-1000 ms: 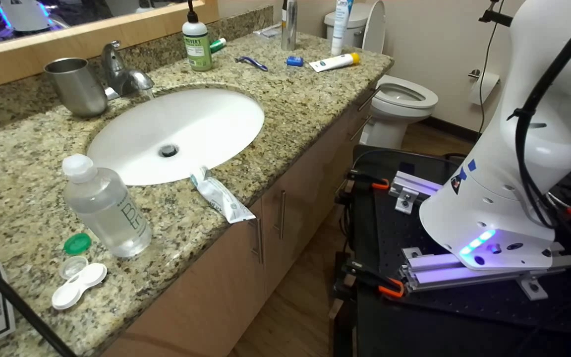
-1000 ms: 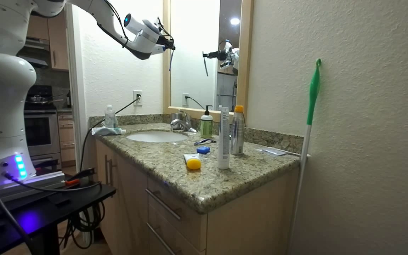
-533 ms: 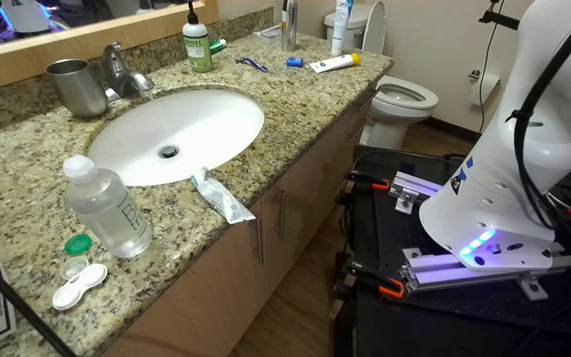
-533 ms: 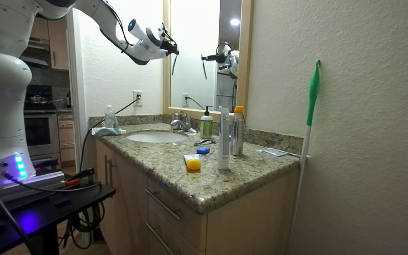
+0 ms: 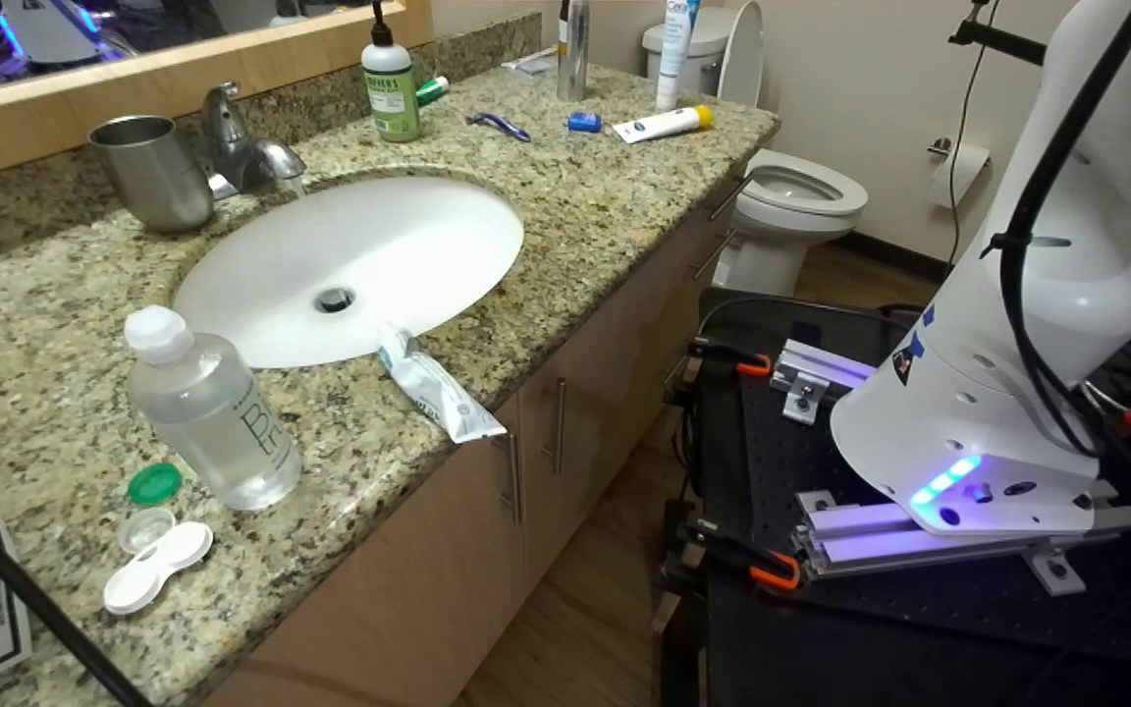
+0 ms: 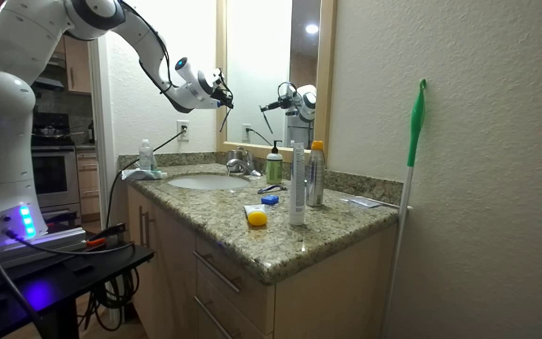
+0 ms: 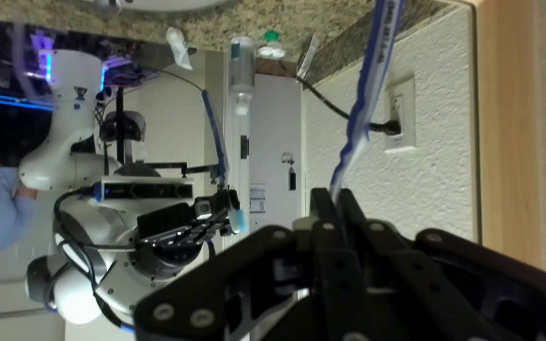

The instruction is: Put the blue toothbrush in the silver cup, remove the toothbrush from the cup and put it on the right side of the counter

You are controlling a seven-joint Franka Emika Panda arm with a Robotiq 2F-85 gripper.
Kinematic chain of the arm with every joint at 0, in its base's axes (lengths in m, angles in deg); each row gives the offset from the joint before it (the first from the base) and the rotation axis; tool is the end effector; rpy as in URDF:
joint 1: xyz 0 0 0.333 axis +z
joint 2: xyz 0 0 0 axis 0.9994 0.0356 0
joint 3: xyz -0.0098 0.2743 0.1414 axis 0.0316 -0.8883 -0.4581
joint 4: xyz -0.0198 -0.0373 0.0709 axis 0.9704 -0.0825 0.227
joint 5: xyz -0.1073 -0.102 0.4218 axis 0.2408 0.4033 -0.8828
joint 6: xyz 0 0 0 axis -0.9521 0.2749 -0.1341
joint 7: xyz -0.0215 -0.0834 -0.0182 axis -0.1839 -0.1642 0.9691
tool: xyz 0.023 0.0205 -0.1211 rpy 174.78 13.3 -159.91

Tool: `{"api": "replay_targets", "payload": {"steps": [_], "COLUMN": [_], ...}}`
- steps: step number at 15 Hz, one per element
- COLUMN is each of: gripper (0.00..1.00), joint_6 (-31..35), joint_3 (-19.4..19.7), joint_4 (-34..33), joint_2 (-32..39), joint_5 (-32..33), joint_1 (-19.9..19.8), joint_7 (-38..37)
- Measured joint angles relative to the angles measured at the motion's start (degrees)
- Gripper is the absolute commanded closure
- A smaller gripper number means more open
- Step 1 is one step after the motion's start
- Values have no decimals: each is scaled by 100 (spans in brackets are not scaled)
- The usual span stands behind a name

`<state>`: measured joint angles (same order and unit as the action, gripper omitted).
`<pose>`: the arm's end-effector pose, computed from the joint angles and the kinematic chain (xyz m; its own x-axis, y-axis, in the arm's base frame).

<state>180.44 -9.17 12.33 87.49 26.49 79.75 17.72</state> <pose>0.7441 -0.0964 0.4218 0.3716 -0.0225 0.9281 -0.0675 -0.9977 0.0029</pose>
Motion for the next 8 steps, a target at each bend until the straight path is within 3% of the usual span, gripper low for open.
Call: {"api": "replay_targets", "payload": {"steps": [2,6,8], "gripper": [95,99,99], "joint_6": [-58,-54,-63], "joint_3": [-365,-331,-376], "joint_4": [13,-1,5], "joint_2": [82,90,155], "joint_5": [103,98,-772], "joint_1": [-273,-244,-241], "joint_7": [-85,-85,632]}}
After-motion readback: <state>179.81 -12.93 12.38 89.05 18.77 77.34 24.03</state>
